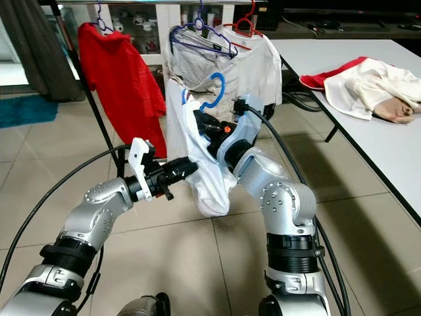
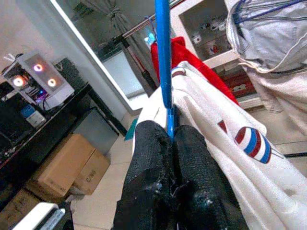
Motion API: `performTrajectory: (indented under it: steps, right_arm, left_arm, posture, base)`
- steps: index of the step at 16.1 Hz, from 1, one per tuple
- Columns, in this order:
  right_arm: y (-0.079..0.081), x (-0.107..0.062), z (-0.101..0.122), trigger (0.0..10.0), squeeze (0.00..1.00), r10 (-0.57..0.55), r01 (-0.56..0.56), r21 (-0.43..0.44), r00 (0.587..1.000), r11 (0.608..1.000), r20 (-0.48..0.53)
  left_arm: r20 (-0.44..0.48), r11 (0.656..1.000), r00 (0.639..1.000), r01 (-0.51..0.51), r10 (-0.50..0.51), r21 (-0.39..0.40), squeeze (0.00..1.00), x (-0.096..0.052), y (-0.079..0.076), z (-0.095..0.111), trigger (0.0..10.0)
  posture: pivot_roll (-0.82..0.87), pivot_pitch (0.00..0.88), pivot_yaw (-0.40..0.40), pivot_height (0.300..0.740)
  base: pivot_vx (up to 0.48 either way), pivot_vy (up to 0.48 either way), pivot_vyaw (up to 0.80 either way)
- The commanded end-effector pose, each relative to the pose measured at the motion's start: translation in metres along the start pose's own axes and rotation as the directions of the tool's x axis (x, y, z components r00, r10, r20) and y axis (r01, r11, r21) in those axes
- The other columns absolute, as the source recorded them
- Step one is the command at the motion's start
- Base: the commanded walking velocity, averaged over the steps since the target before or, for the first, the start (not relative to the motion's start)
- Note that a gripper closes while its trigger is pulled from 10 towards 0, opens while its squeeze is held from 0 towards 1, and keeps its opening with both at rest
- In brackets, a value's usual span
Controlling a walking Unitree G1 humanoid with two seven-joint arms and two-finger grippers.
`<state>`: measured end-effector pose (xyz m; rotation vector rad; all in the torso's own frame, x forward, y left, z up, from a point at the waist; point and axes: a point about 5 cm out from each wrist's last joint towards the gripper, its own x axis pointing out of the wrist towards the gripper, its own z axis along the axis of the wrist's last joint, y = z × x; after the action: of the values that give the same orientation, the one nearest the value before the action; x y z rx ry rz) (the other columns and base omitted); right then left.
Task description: Hang hanger
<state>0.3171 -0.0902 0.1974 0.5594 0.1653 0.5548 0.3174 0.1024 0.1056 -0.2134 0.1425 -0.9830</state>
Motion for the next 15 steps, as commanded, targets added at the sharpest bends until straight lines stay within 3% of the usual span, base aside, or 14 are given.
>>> performTrajectory:
  steps: [1,9,12,13,14,15]
  right_arm:
    - [0.009,-0.002,0.011,10.0,0.0,0.042,-0.042,-0.01,0.998,0.999,0.048]
    - [0.007,0.0,0.013,10.0,0.0,0.03,-0.03,0.002,0.998,1.0,0.057]
    - [0.006,0.0,0.013,10.0,0.0,0.022,-0.023,0.004,0.998,1.0,0.057]
    - [0.004,0.001,0.013,10.0,0.0,0.006,-0.006,0.008,0.998,1.0,0.059]
    - [0.002,0.001,0.013,10.0,0.0,-0.005,0.004,0.012,0.998,1.0,0.06]
    - [0.001,0.001,0.013,10.0,0.0,-0.006,0.005,0.014,0.998,1.0,0.06]
  left_arm:
    - [-0.014,1.0,1.0,0.018,-0.018,0.0,0.0,0.001,-0.002,-0.003,0.0]
    - [0.018,1.0,1.0,0.016,-0.017,0.011,0.0,-0.001,0.001,0.0,0.0]
    - [0.015,0.998,0.998,0.063,-0.063,0.007,0.0,-0.002,-0.004,-0.001,0.0]
    - [-0.052,0.99,0.99,0.132,-0.13,0.04,0.0,-0.007,-0.011,-0.007,0.0]
    - [-0.126,0.982,0.98,0.166,-0.154,0.092,0.0,-0.014,-0.014,-0.013,0.0]
    - [-0.143,0.98,0.98,0.154,-0.136,0.124,0.0,-0.017,-0.012,-0.013,0.0]
  posture:
    - [-0.07,0.023,0.007,0.74]
    - [-0.07,0.031,0.008,0.74]
    - [-0.07,0.032,0.008,0.74]
    - [-0.07,0.033,0.007,0.74]
    - [-0.06,0.035,0.007,0.74]
    - [-0.06,0.038,0.007,0.74]
  base:
    - [0.0,0.0,0.0]
    - [0.0,0.0,0.0]
    - [0.0,0.0,0.0]
    - [0.0,0.0,0.0]
    - [0.0,0.0,0.0]
    - [0.0,0.0,0.0]
